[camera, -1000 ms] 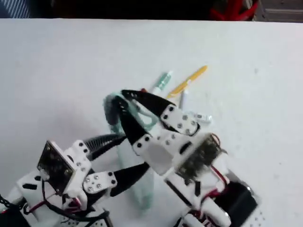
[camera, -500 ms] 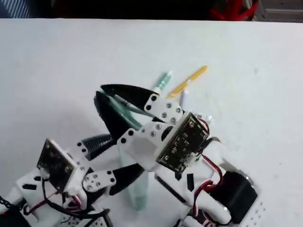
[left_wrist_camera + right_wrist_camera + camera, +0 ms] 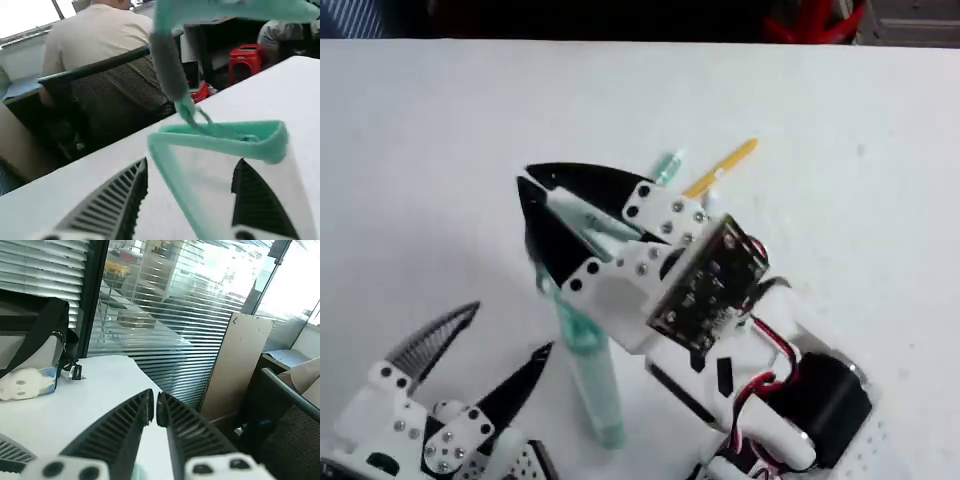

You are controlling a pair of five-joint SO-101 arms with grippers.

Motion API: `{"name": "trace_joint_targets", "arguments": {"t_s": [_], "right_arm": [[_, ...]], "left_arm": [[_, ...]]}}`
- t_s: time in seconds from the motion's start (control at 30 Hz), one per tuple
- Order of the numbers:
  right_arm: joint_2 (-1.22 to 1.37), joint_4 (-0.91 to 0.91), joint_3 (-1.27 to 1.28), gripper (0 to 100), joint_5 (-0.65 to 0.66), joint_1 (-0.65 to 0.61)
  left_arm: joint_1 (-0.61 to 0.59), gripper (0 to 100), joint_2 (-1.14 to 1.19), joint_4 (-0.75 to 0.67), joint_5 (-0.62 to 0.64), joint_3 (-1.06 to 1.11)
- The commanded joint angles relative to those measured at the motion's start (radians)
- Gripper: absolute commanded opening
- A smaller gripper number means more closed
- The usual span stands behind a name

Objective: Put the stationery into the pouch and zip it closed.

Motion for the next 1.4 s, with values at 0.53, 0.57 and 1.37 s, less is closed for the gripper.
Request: {"name": "trace_joint_targets", "arguments": {"t_s": [0.53,0.57,1.37], "right_arm": [[0.019,0.332,-0.18,2.0,0.0,0.102],[0.005,0.386,-0.204,2.0,0.0,0.105],[-0.097,0.605,0.528,2.7,0.795,1.219]], "left_arm": [[0.145,31,-0.001,0.078,0.18,-0.012],[0.147,31,-0.001,0.072,0.18,-0.006],[-0.162,22,-0.001,-0.331,0.018,0.615]]}}
